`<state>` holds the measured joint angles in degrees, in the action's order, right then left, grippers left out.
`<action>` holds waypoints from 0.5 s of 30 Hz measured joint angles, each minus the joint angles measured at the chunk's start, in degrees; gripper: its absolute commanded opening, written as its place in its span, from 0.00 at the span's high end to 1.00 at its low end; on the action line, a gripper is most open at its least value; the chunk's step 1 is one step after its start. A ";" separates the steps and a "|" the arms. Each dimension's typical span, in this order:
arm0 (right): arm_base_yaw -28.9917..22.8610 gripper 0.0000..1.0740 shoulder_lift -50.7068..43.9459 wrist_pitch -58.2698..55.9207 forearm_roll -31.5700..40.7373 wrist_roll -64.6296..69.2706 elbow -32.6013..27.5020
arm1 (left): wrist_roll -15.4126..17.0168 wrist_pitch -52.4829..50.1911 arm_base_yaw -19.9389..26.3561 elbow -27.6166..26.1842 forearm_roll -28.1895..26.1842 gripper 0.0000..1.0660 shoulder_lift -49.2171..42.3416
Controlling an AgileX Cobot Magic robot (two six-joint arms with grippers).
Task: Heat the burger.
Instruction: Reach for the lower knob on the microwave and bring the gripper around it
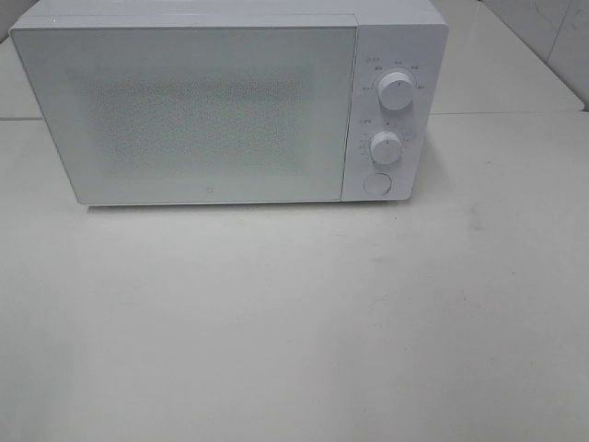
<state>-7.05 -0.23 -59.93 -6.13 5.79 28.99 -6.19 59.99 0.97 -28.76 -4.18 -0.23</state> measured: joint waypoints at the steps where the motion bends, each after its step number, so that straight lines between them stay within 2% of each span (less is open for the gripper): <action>1: 0.00 0.29 0.00 0.00 0.00 0.00 0.00 | 0.00 0.00 0.00 0.00 0.00 0.03 0.00; 6: 0.00 0.29 0.00 0.46 -0.34 0.00 0.34 | 0.00 0.00 0.00 0.00 0.00 0.03 0.00; 15: 0.00 0.29 0.00 11.17 -0.52 1.49 3.21 | 0.00 0.00 0.00 0.00 0.00 0.03 0.00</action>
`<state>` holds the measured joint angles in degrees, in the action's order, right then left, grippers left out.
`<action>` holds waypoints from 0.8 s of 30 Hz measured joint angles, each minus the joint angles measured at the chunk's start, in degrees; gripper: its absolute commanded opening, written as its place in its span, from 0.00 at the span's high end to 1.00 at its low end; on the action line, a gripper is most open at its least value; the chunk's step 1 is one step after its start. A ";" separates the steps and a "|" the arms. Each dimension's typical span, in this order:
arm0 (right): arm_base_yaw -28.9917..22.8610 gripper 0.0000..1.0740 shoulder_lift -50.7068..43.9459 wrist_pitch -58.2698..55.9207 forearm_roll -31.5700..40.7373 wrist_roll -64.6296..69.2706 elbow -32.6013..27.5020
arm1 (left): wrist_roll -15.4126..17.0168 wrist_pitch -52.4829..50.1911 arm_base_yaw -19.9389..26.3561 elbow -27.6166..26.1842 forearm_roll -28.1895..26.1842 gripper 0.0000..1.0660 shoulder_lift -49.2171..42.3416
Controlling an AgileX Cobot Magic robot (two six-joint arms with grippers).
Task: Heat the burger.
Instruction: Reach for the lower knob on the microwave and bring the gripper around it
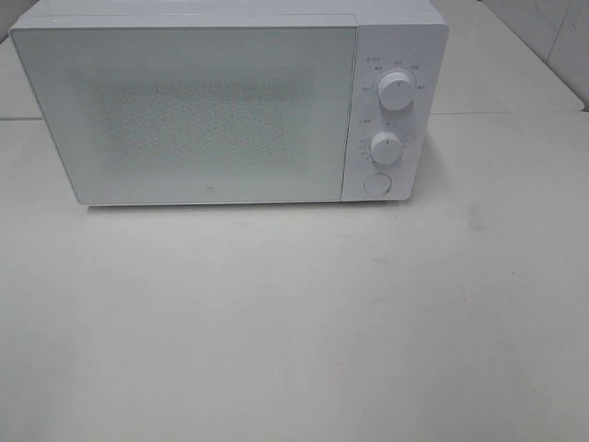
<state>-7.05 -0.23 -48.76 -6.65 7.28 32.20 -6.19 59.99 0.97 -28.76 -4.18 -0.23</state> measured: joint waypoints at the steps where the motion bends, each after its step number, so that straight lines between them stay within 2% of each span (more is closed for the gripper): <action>1: 0.00 0.29 0.00 0.00 0.00 0.00 0.00 | 0.00 0.00 0.00 0.00 0.00 0.03 0.00; 4: 0.00 0.29 1.83 2.23 -0.29 0.00 0.11 | 0.00 0.00 0.00 0.00 0.00 0.03 0.00; 13: 0.00 0.29 15.36 9.57 -0.46 0.00 0.11 | 0.00 0.00 0.00 0.00 0.00 0.03 0.00; 16: 0.00 0.29 23.09 15.76 -0.46 0.00 0.11 | 0.00 0.00 0.00 0.00 0.00 0.03 0.00; 19: 0.00 0.29 24.29 17.30 -0.46 0.00 0.11 | 0.00 0.00 0.00 0.00 0.00 0.03 0.00; 24: 0.00 0.29 32.31 26.47 -0.46 0.00 0.11 | 0.00 0.00 0.00 0.00 0.00 0.03 0.00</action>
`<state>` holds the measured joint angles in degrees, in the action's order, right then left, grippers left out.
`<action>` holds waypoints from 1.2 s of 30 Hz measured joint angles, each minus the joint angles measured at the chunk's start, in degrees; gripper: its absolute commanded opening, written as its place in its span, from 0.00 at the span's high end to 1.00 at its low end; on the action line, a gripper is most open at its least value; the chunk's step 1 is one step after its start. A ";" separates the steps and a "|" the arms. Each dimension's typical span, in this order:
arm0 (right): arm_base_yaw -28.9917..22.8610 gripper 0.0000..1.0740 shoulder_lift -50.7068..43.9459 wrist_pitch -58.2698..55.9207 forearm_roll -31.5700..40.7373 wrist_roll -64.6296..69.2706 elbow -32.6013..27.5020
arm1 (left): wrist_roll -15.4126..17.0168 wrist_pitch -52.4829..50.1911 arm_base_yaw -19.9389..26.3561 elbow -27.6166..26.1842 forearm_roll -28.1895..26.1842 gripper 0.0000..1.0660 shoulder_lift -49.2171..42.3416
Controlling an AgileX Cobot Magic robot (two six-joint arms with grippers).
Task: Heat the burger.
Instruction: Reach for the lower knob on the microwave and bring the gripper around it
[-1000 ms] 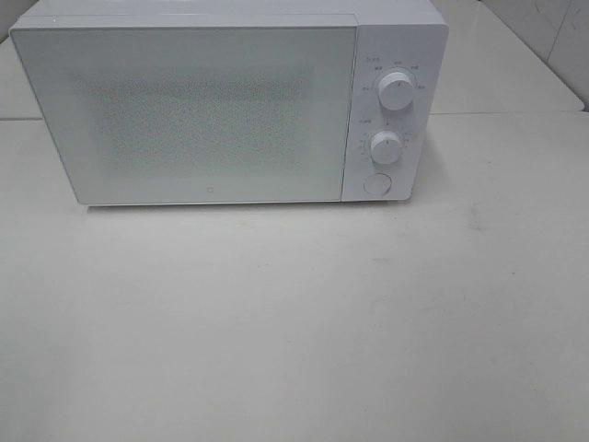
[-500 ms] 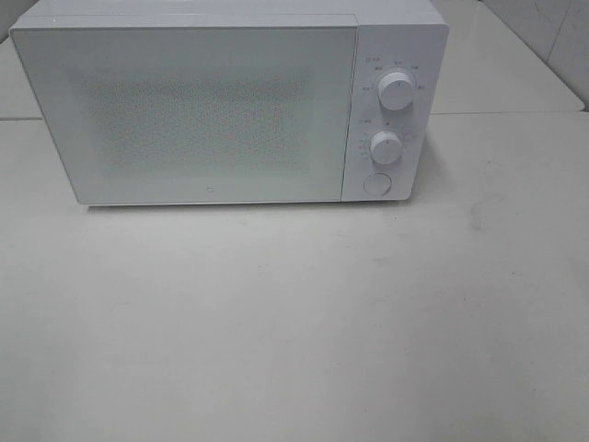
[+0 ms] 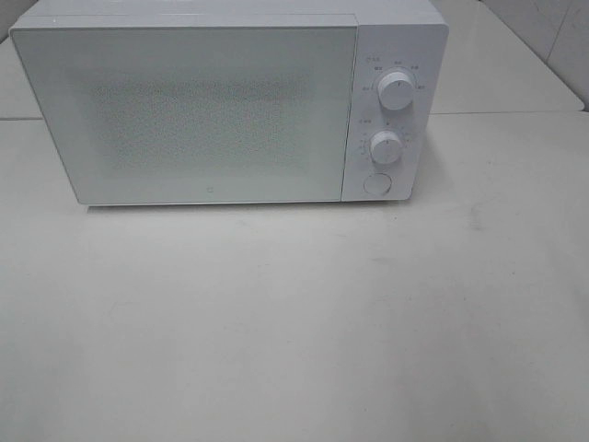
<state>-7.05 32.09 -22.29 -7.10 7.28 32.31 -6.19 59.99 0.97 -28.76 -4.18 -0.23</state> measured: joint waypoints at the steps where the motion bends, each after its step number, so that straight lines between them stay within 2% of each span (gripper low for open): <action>1: 0.00 0.29 0.00 0.00 0.00 0.00 0.00 | 0.00 0.00 0.00 0.00 0.00 0.03 0.00; 14: 0.00 0.29 16.90 23.26 -0.06 0.17 0.00 | 0.00 0.00 0.00 0.00 0.00 0.03 0.00; 23: 0.00 0.29 21.94 35.01 0.11 0.06 -2.23 | 0.00 0.00 0.00 0.00 0.00 0.03 0.00; 25: 0.00 0.29 24.41 42.80 3.38 -1.78 -5.56 | 0.00 0.00 0.00 0.00 0.00 0.03 0.00; 32: -0.11 0.29 29.16 54.37 9.51 -7.28 -10.66 | 0.00 0.00 0.00 0.00 0.00 0.03 0.00; 35: -1.72 0.29 31.97 59.76 13.29 -9.63 -12.72 | 0.00 0.00 0.00 0.00 0.00 0.03 0.00; 36: -3.67 0.29 33.92 63.60 15.87 -11.57 -13.64 | 0.00 0.00 0.00 0.00 0.00 0.03 0.00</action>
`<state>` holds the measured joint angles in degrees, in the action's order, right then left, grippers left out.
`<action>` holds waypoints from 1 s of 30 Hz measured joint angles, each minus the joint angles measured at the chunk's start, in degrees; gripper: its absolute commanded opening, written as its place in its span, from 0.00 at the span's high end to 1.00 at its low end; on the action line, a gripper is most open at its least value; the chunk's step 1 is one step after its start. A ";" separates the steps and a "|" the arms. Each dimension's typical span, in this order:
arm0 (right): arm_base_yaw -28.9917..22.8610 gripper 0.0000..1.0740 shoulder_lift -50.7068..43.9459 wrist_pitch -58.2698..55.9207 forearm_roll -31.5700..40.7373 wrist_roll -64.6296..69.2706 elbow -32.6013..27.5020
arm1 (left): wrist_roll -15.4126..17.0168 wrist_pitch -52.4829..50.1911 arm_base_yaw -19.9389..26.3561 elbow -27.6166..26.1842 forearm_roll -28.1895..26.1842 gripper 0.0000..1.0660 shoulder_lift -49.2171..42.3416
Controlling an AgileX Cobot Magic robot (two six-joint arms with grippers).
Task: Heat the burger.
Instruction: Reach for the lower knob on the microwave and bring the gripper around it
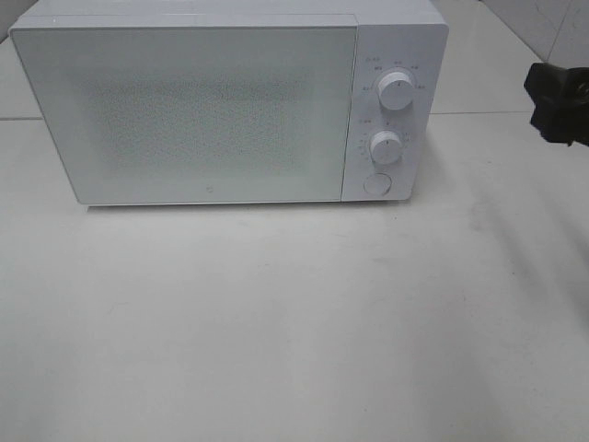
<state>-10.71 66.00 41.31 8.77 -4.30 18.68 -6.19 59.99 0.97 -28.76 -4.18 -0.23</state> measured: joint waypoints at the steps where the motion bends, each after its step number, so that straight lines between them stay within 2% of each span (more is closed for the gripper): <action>1: -1.32 0.29 1.15 1.49 1.26 -0.97 -0.34 | 0.00 0.00 0.00 0.00 0.00 0.03 0.00; 2: -1.32 0.29 1.15 1.49 1.26 -0.97 -0.34 | 0.00 0.00 0.00 0.00 0.00 0.03 0.00; 3: -4.18 0.29 3.55 4.53 5.04 -3.72 -0.63 | 0.00 0.00 0.00 0.00 0.00 0.03 0.00; 5: -5.33 0.29 4.53 5.61 7.22 -5.10 -0.69 | 0.00 0.00 0.00 0.00 0.00 0.03 0.00; 6: -8.14 0.29 7.05 8.31 11.69 -7.16 -0.69 | 0.00 0.00 0.00 0.00 0.00 0.03 0.00; 8: -9.28 0.29 8.02 9.68 13.41 -7.96 -0.69 | 0.00 0.00 0.00 0.00 0.00 0.03 0.00; 9: -11.97 0.29 10.14 12.20 16.96 -9.28 -0.69 | 0.00 0.00 0.00 0.00 0.00 0.03 0.00; 10: -11.97 0.29 10.14 12.20 16.96 -9.28 -0.69 | 0.00 0.00 0.00 0.00 0.00 0.03 0.00; 12: -15.70 0.29 12.83 16.33 21.60 -10.54 -0.69 | 0.00 0.00 0.00 0.00 0.00 0.03 0.00; 19: -22.80 0.29 18.33 25.04 28.53 -11.17 -0.80 | 0.00 0.00 0.00 0.00 0.00 0.03 0.00; 20: -25.38 0.29 19.94 26.81 31.17 -11.23 -0.80 | 0.00 0.00 0.00 0.00 0.00 0.03 0.00; 22: -26.47 0.29 20.63 27.22 32.54 -11.23 -0.74 | 0.00 0.00 0.00 0.00 0.00 0.03 0.00; 23: -28.99 0.29 22.35 27.33 35.01 -11.23 -0.34 | 0.00 0.00 0.00 0.00 0.00 0.03 0.00; 26: -32.09 0.29 24.52 27.33 37.24 -11.23 0.74 | 0.00 0.00 0.00 0.00 0.00 0.03 0.00; 30: -34.32 0.29 26.70 27.44 39.19 -11.34 2.41 | 0.00 0.00 0.00 0.00 0.00 0.03 0.00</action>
<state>-45.03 92.70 68.75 47.96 -15.64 21.08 -6.19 59.99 0.97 -28.76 -4.18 -0.23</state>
